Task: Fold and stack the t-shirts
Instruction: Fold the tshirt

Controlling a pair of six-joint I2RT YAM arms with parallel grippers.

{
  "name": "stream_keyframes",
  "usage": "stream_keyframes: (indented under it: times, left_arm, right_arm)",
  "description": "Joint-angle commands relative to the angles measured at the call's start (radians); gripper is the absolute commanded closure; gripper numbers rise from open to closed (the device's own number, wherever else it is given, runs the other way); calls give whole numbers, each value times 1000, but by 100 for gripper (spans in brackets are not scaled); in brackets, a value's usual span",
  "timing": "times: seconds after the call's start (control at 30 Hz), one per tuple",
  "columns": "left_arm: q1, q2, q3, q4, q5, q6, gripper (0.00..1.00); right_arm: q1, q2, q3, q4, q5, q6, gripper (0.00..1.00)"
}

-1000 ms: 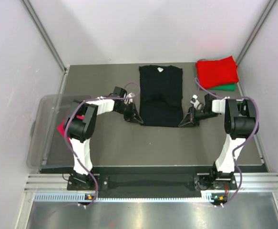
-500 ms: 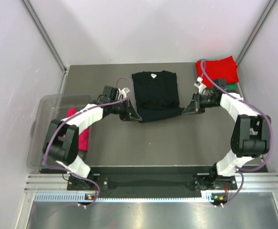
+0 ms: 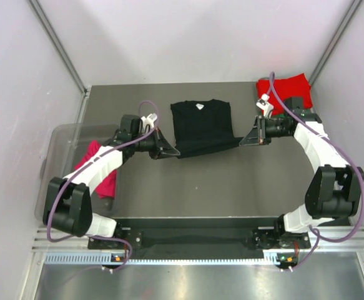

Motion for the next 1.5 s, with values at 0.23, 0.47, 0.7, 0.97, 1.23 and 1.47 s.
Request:
stream_keyframes:
  times: [0.23, 0.47, 0.7, 0.97, 1.23, 1.47]
  left_arm:
    - [35, 58, 103, 21, -21, 111, 100]
    - [64, 234, 307, -8, -55, 182, 100]
    - [113, 419, 439, 30, -48, 170, 100]
    - [125, 667, 766, -34, -97, 297, 100]
    - [130, 842, 979, -93, -169, 385, 100]
    - [147, 879, 1005, -93, -195, 373, 100]
  right_arm:
    - [-17, -6, 39, 107, 37, -19, 100]
    - [-15, 179, 185, 238, 64, 22, 100]
    - [-1, 417, 390, 385, 97, 111, 100]
    - [12, 691, 692, 446, 118, 193, 100]
    - [57, 850, 890, 509, 163, 246, 100]
    - [92, 923, 943, 552, 167, 279, 100]
